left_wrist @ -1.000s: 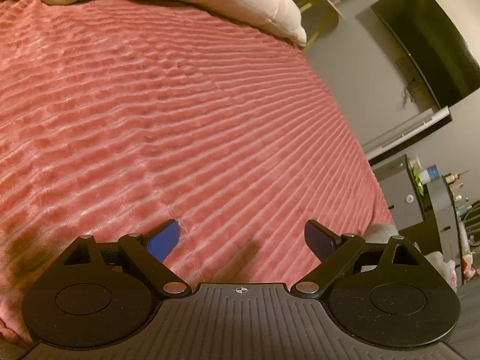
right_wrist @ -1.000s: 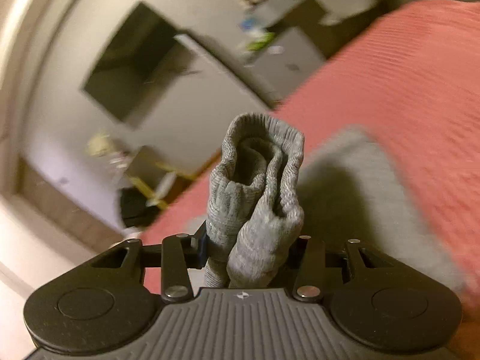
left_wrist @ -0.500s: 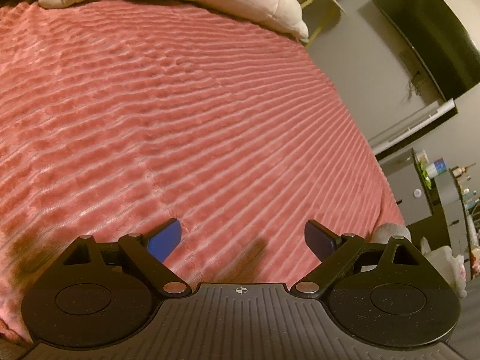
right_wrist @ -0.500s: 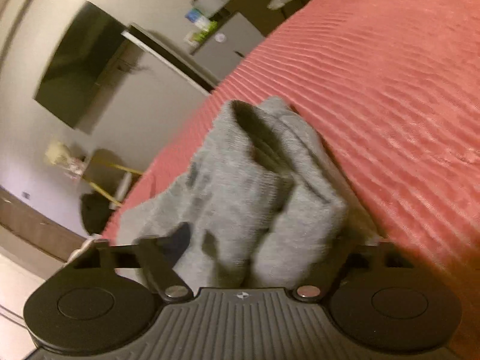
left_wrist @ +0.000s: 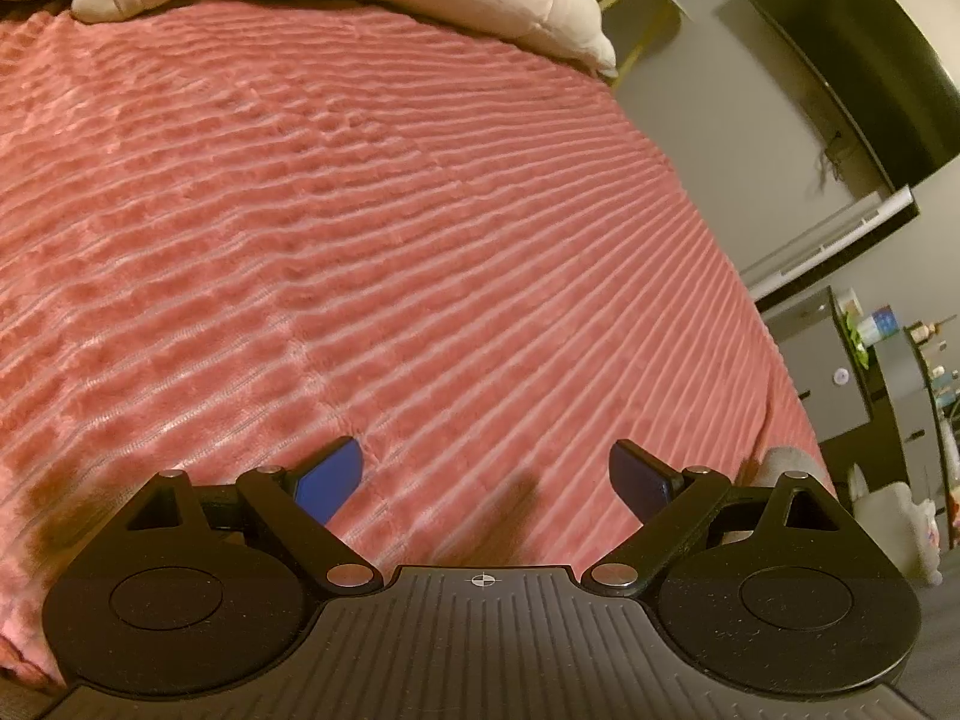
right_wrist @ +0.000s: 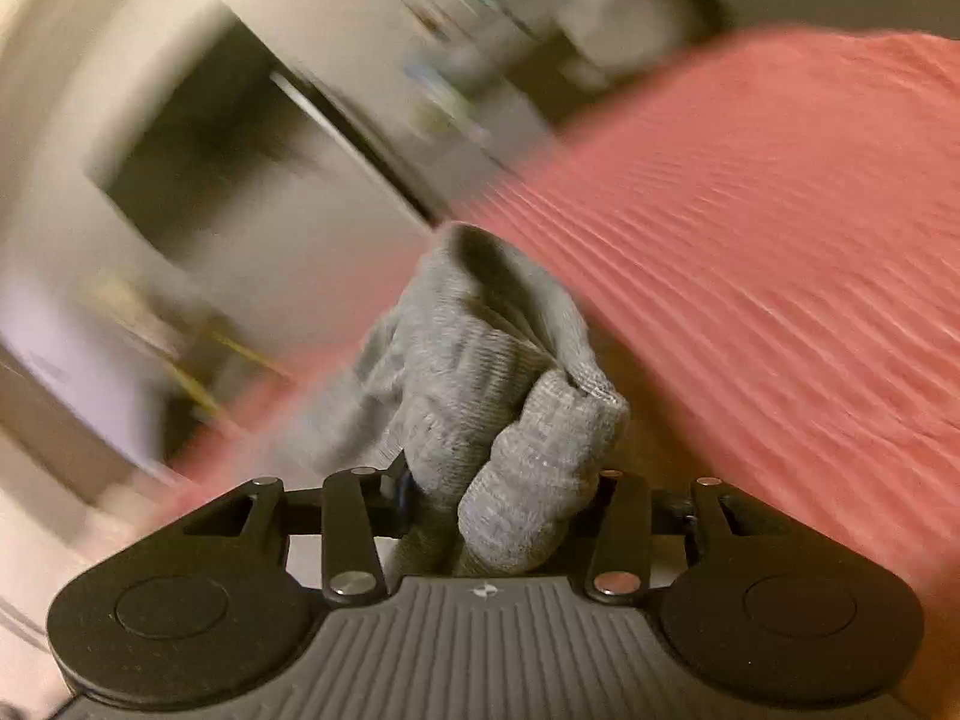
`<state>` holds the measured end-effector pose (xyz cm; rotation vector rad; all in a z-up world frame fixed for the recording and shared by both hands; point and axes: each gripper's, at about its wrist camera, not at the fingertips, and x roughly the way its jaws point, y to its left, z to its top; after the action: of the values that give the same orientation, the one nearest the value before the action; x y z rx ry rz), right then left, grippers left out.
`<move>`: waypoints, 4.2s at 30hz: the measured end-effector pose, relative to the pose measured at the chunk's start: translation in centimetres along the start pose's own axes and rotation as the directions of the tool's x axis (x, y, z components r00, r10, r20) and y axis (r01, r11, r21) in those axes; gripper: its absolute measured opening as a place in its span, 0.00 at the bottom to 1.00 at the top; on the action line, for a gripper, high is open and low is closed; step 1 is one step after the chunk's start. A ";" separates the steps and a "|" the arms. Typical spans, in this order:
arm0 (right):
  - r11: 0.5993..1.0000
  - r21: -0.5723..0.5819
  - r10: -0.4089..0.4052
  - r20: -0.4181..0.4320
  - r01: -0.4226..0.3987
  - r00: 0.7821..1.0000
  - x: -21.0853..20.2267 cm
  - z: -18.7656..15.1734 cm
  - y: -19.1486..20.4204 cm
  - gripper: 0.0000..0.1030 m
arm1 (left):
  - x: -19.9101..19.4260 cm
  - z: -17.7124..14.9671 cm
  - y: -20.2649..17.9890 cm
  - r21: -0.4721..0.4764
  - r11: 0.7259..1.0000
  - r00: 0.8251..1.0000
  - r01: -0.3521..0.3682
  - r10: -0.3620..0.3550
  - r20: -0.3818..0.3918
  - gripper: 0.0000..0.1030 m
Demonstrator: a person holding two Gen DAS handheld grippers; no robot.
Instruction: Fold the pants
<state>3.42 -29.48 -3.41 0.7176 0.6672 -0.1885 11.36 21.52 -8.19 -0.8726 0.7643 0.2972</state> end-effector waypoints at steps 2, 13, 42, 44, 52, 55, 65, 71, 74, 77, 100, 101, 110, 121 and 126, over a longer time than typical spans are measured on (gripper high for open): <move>0.999 -0.034 0.016 0.044 -0.015 0.999 -0.6 -0.4 0.3 0.41 | -0.1 0.0 0.0 0.002 1.000 1.000 -0.003 0.003 0.001 0.92; 0.999 -0.038 0.035 0.034 -0.034 0.999 -1.1 0.7 -0.2 0.49 | 0.1 -0.2 -0.6 0.038 0.999 1.000 -0.023 0.024 -0.014 0.92; 0.926 0.285 0.283 -0.084 -0.249 0.956 -5.1 -3.9 -6.1 0.89 | -0.3 -10.9 -8.1 0.278 0.855 0.826 0.439 -0.261 -0.499 0.92; 0.895 0.309 0.363 -0.087 -0.321 0.928 -4.9 -4.3 -5.8 0.89 | 0.2 -10.8 -7.9 0.262 0.864 0.835 0.429 -0.269 -0.481 0.89; 0.886 0.355 0.325 -0.012 -0.300 0.946 -4.8 -4.1 -6.6 0.72 | 0.2 -10.4 -6.9 0.247 0.899 0.879 0.361 -0.240 -0.411 0.50; 0.900 0.343 0.286 0.000 -0.269 0.958 -6.2 -3.8 -7.2 0.58 | -0.3 -10.2 -6.6 0.249 0.900 0.890 0.358 -0.248 -0.383 0.38; 0.986 0.004 0.161 0.171 -0.164 0.972 -9.8 -2.3 -3.3 0.37 | -6.3 -9.4 -9.0 0.564 0.781 0.962 0.269 -0.189 -0.197 0.40; 0.938 -0.345 0.101 0.183 -0.032 0.978 -6.9 -2.0 3.6 0.28 | -9.5 -8.0 -12.2 0.676 0.697 0.959 0.240 -0.279 -0.052 0.67; 0.927 -0.375 0.057 0.148 0.003 0.987 -4.4 -2.3 3.9 0.25 | -8.9 -7.9 -14.1 0.728 0.651 0.957 0.215 -0.291 -0.023 0.70; 0.896 -0.441 0.036 0.177 0.047 0.984 -3.5 -2.8 3.8 0.19 | -6.5 -8.9 -16.4 0.774 0.604 0.964 0.189 -0.262 -0.031 0.69; 0.874 -0.485 0.107 0.212 0.010 0.971 -3.5 -2.7 2.7 0.19 | 2.1 -12.3 -17.5 0.865 0.501 0.999 0.021 -0.038 -0.003 0.84; 0.885 -0.466 0.107 0.212 0.004 0.972 -3.6 -2.6 2.5 0.19 | 1.6 -12.2 -16.6 0.872 0.490 0.999 0.024 -0.039 -0.005 0.84; 0.944 -0.310 0.169 0.164 -0.112 0.972 -5.6 -1.4 -0.1 0.19 | 1.3 -9.9 -11.3 0.688 0.683 0.947 0.245 -0.017 -0.321 0.88; 0.992 -0.037 0.124 0.124 -0.120 0.985 -6.4 0.0 -3.9 0.75 | 1.5 -9.3 -10.2 0.642 0.714 0.934 0.279 -0.044 -0.356 0.92; 0.950 0.238 0.212 -0.017 -0.202 0.977 -2.5 0.9 -7.5 0.79 | 1.6 -9.4 -10.4 0.624 0.724 0.929 0.294 -0.063 -0.365 0.93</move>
<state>-0.95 -35.79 -5.42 1.0163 0.6108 -0.0587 13.41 7.64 -7.09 -0.2881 0.9918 -0.3109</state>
